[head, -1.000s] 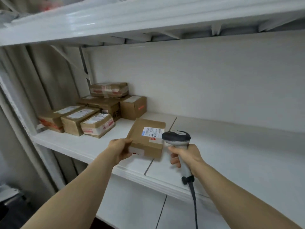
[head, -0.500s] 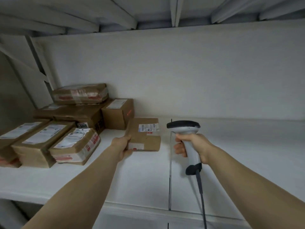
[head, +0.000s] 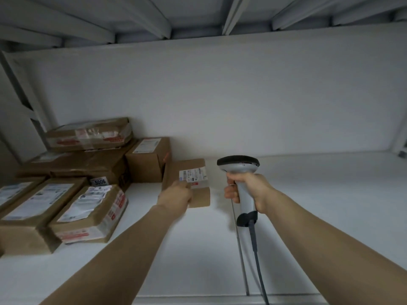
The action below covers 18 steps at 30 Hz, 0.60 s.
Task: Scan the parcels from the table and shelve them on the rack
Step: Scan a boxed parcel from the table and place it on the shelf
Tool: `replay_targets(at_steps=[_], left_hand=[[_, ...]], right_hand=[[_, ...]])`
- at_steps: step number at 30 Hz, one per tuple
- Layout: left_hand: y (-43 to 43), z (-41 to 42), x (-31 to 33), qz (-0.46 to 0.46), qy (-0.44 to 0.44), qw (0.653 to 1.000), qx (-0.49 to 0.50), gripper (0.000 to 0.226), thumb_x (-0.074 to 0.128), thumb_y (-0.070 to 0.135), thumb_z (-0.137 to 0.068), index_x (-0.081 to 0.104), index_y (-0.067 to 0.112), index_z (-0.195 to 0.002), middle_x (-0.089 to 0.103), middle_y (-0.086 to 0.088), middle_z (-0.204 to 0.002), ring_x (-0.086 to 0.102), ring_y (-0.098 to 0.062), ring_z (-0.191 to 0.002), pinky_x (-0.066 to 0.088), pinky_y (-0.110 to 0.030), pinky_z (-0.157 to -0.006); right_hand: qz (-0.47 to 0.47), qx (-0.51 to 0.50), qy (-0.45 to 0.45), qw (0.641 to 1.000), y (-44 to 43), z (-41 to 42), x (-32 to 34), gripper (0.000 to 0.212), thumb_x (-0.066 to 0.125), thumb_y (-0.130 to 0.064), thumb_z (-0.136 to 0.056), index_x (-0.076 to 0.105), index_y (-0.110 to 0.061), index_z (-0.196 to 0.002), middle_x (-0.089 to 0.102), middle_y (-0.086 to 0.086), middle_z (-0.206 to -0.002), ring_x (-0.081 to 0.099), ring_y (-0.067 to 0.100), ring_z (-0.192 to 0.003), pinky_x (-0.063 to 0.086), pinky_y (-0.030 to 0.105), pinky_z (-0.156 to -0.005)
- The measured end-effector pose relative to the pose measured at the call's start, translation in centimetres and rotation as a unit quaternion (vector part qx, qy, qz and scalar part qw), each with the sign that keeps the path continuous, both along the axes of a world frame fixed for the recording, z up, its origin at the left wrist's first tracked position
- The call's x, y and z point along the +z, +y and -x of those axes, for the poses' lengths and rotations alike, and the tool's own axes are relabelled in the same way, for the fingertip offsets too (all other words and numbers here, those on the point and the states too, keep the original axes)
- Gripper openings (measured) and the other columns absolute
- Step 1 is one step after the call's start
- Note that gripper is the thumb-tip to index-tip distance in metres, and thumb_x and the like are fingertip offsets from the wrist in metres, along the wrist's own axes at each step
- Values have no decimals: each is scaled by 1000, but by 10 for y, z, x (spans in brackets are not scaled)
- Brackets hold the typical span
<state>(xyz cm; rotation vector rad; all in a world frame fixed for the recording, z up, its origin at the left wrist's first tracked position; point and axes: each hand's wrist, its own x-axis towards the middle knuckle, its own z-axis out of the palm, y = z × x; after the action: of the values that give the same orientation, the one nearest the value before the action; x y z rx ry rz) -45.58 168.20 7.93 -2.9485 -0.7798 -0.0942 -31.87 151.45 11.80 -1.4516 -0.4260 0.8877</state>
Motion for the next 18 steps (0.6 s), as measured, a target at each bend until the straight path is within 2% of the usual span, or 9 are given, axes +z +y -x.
replay_targets(at_steps=[4,7,12,15,18], left_hand=[[5,-18,-1,-24,40,998,46,33,49,11,-93,60,15,-125,36,-5,-143,32,-25,-130,43,-40,-101],[9,-24,-3,-27,52,997,54,43,51,14,-91,51,14,-134,39,-7,-139,35,-24,-128,41,-34,-101],[15,-28,-7,48,75,991,98,50,51,21,-90,43,12,-138,36,-7,-141,33,-26,-132,38,-38,-107],[-4,-38,-3,82,15,991,108,41,49,19,-92,48,11,-132,45,-9,-137,46,-25,-123,45,-34,-99],[-42,-57,6,93,-28,994,54,44,48,23,-94,48,13,-137,45,-10,-139,44,-26,-126,44,-34,-99]], right_hand=[[4,-7,6,1000,2,-3,-3,20,71,-19,-83,63,-1,-87,70,17,-72,69,26,-61,50,25,-50],[3,-17,9,1000,0,-4,-2,20,71,-18,-83,63,0,-88,71,17,-71,69,26,-61,50,25,-49],[6,-32,5,999,-14,-6,-1,22,71,-20,-84,63,0,-91,72,15,-70,70,23,-60,50,23,-46],[13,-37,-1,999,-34,-9,0,23,71,-21,-84,63,-1,-93,72,14,-71,70,24,-61,49,23,-48],[17,-52,-6,998,-67,-10,3,23,71,-20,-84,62,-2,-93,71,14,-71,70,24,-62,48,23,-47]])
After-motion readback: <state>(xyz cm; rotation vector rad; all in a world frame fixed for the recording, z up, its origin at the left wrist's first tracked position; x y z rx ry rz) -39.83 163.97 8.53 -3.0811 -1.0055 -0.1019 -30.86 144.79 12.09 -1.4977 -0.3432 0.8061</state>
